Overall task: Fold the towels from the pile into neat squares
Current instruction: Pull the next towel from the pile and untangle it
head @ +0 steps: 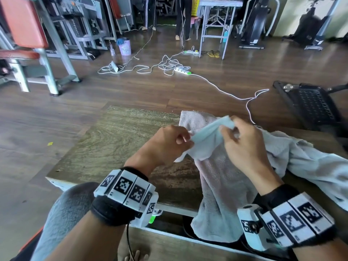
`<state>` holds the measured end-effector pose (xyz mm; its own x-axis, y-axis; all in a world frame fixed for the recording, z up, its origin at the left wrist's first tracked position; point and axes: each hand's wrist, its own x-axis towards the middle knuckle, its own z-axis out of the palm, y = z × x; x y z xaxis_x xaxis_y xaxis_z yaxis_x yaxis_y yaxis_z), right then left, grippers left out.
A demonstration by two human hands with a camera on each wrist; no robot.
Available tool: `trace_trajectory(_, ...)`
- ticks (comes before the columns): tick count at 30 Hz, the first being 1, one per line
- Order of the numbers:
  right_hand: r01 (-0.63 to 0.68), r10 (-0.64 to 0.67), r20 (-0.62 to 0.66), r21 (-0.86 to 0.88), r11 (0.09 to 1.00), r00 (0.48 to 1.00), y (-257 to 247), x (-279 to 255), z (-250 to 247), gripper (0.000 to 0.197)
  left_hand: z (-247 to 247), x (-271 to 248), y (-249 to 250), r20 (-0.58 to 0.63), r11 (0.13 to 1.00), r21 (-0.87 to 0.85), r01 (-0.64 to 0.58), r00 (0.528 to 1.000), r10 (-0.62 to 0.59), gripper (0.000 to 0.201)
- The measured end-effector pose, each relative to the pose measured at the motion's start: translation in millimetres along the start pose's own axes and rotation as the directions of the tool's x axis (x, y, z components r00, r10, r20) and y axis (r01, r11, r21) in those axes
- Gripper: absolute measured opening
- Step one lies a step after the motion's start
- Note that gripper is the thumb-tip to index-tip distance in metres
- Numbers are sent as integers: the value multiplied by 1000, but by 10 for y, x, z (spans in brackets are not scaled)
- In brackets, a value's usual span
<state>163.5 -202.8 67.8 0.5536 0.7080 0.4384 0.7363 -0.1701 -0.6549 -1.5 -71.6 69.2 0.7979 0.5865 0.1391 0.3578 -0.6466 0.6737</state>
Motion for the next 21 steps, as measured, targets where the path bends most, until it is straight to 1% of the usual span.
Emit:
trace_trajectory(2,-53,54,-62,23,998,997,56,24,1,16,15,10,-39,-37,999,32,15,999,-14,13)
trace_trajectory(3,-69,71,-51,43,997,996,67,22,13,9,23,11,-31,-79,1000,20,4,997,-3,14)
trace_trajectory(4,-60,62,-27,52,997,998,70,1,33,15,33,11,-7,-119,1000,4,-20,993,20,15)
trace_trajectory(6,39,-41,42,48,998,998,41,-66,73,49,57,2,77,-161,996,-39,-86,984,79,15)
trace_trajectory(7,98,-99,71,20,995,993,22,-90,97,58,71,-5,117,-167,991,-65,-121,980,109,13)
trace_trajectory(8,158,-156,105,-14,987,982,19,-100,131,60,83,-18,157,-166,985,-83,-154,976,139,11)
trace_trajectory(9,201,-191,139,-59,978,972,22,-107,162,55,97,-32,188,-162,979,-95,-182,973,165,10)
trace_trajectory(10,222,-204,163,-98,970,965,48,-104,189,44,112,-40,204,-153,974,-108,-198,972,180,9)
trace_trajectory(12,215,-191,164,-141,966,968,49,-85,189,20,133,-42,209,-121,970,-152,-189,978,172,8)
trace_trajectory(14,187,-175,90,-141,972,980,29,-78,135,5,135,-38,205,-84,970,-173,-172,984,159,9)
trace_trajectory(15,173,-170,37,-118,978,985,-2,-72,95,7,125,-32,185,-73,974,-149,-173,984,163,11)
trace_trajectory(17,134,-135,-73,-8,991,988,-42,-42,17,17,81,-21,128,-49,988,-25,-155,987,153,20)
trace_trajectory(19,42,-27,-173,81,996,985,-51,13,-44,19,31,13,25,-40,994,95,-44,998,48,15)
trace_trajectory(20,2,20,-216,103,995,976,-20,41,-54,18,8,29,-20,-73,990,139,16,997,-6,17)
trace_trajectory(21,-17,42,-241,104,994,970,27,62,-57,17,-1,44,-60,-125,985,162,52,992,-32,20)
